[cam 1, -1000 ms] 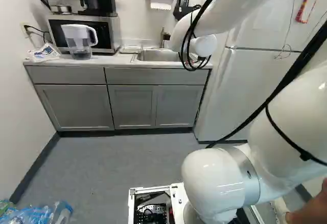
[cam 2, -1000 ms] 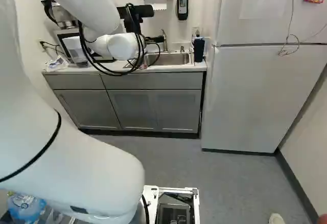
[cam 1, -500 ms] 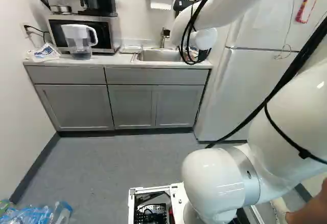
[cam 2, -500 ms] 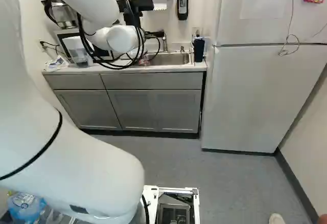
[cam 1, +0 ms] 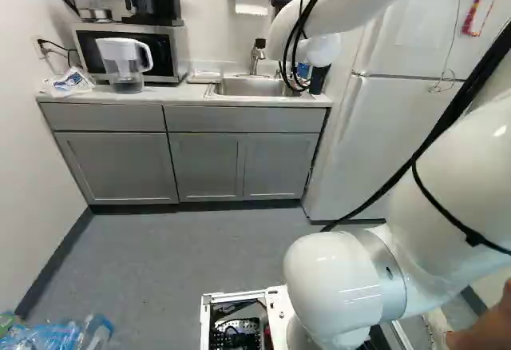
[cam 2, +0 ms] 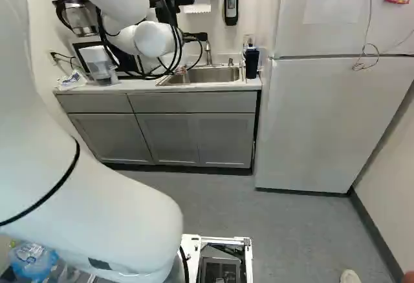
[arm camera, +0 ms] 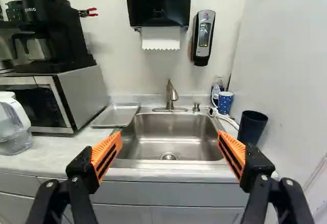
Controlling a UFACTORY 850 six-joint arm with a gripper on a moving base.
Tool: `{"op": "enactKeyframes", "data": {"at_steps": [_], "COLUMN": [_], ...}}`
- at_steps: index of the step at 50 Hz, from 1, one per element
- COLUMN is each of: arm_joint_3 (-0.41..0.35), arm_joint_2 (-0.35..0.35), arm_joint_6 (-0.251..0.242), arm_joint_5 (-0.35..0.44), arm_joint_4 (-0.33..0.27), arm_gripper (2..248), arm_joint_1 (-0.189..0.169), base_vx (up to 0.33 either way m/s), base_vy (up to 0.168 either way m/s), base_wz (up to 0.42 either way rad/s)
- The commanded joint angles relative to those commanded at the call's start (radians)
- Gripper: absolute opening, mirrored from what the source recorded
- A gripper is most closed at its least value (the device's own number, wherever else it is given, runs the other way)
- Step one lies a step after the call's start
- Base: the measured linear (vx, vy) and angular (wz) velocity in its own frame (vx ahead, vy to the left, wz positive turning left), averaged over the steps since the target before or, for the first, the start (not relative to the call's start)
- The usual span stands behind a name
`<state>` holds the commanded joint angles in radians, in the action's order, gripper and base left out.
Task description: Rinse the cup and place it in the tray
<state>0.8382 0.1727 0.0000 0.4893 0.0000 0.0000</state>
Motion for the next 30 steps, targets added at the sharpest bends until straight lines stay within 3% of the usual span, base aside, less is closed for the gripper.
{"op": "enactKeyframes", "data": {"at_steps": [30], "arm_joint_3": [0.068], "arm_joint_2": [-0.007], "arm_joint_6": [0.0], "arm_joint_5": [-0.058], "arm_joint_4": [0.0], "arm_gripper": [247], "arm_joint_1": [0.0], "base_vx": [0.0], "base_vy": [0.0], "base_wz": [0.0]}}
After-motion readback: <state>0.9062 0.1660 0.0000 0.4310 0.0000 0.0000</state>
